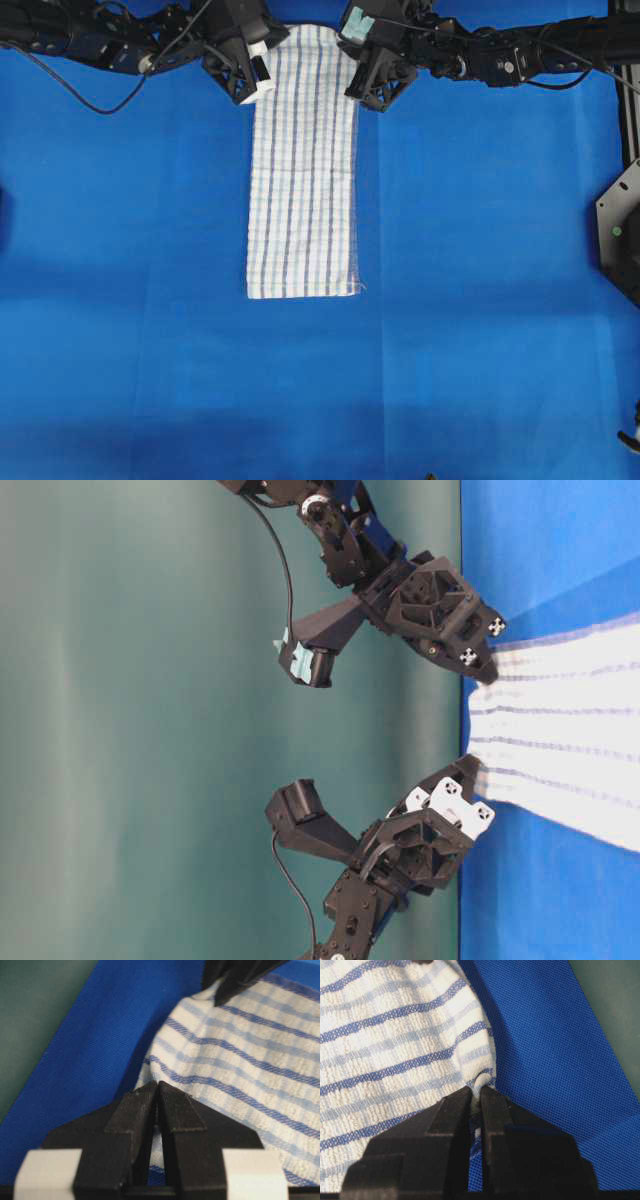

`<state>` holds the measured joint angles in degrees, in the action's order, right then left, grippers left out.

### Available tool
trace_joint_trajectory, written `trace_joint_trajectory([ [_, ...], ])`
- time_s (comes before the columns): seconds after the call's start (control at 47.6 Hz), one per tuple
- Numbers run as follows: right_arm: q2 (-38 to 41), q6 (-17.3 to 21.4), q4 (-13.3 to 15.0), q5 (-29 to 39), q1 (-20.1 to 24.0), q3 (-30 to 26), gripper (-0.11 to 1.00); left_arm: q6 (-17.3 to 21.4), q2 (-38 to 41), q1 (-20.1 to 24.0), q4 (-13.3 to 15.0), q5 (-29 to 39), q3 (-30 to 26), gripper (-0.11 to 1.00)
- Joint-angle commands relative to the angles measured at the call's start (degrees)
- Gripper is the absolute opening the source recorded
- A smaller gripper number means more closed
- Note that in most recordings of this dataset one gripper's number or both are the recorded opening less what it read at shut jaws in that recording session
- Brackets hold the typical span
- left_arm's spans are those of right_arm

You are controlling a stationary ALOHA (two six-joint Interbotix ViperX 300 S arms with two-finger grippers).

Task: Fold the blue towel.
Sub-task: 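Fold the top end down toward the bottom end with both grippers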

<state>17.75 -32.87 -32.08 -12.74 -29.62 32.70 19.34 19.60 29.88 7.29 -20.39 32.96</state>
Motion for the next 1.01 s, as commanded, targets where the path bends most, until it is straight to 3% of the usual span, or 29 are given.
trace_joint_trajectory([
  [0.0,-2.20,0.18,0.18,-0.26,-0.09,-1.14,-0.04,0.09,-2.37,-0.09,-0.18,-0.26,-0.62,0.01],
  [0.526,-13.80,0.18,0.18,3.87,1.76,2.46,-0.04,2.64,-13.89,-4.22,-0.18,5.10,1.76,0.01],
  [0.799,-21.18,1.14,0.00,6.06,8.53,7.91,-0.04,2.37,-21.45,-10.90,-0.18,6.24,6.59,0.01],
  [0.988,-25.40,1.32,-2.02,5.80,14.15,12.30,-0.04,-0.97,-24.96,-15.91,-0.18,6.15,11.43,0.01],
])
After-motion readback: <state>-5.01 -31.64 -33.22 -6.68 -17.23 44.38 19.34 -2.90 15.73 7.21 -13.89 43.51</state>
